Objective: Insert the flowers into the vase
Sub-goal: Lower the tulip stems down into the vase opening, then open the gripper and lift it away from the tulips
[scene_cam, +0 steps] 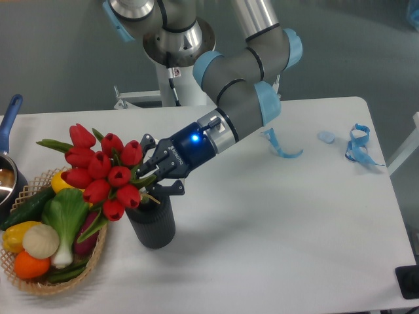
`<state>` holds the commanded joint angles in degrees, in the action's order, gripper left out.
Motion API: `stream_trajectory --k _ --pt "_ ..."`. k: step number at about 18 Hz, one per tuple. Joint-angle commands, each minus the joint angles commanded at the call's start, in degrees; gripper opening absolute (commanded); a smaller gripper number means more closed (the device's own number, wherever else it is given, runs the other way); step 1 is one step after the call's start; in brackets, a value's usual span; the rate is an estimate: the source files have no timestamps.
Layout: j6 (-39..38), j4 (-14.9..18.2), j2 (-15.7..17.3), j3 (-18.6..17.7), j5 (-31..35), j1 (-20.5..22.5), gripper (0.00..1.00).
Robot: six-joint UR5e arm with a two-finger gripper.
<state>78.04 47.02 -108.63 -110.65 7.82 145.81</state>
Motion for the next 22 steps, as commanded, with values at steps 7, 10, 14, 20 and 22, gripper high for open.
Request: stream_trajectory --k 7,10,14,20,22 --pt "4.1 0.0 -2.4 -2.6 0.0 0.3 0.15" --pt "5.1 0.1 -2.6 -2.9 0.0 0.4 0.18" --pt "5.7 0.1 -2.6 -2.9 0.0 0.8 0.4" --pt "6.3 -0.1 -2.3 -2.6 0.1 1.8 0.97" --pt "6.3 -0.3 -2.2 -2.6 0.1 2.2 1.0"
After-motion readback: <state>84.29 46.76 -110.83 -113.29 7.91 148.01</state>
